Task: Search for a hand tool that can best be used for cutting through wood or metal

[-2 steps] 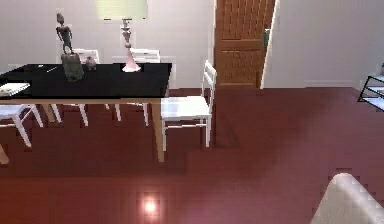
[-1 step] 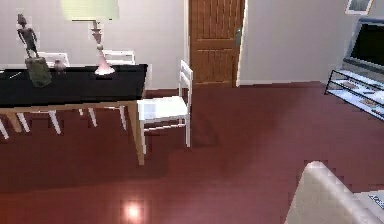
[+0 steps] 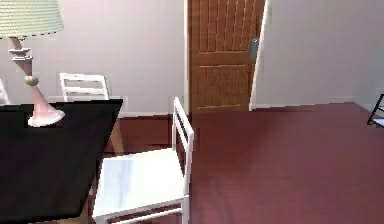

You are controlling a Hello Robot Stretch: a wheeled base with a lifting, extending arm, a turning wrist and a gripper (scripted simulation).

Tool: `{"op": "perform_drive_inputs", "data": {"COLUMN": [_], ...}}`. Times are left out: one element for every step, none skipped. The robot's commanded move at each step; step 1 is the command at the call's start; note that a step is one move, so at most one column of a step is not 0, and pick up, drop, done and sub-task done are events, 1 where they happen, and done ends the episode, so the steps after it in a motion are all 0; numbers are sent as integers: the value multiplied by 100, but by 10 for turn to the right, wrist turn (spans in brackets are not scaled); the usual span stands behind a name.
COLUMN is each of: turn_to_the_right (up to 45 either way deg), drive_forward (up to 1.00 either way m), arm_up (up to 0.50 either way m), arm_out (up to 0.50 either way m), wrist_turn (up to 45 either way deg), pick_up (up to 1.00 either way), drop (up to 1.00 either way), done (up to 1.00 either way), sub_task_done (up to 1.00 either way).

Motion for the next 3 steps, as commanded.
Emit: {"op": "perform_drive_inputs", "data": {"turn_to_the_right": [90, 0, 420], "drive_forward": [0, 10, 0], "arm_up": [0, 0, 0], "arm_out": [0, 0, 0], "wrist_turn": [0, 0, 0], "pick_up": [0, 0, 0], "drop": [0, 0, 0], "done": [0, 0, 0], "sub_task_done": [0, 0, 0]}}
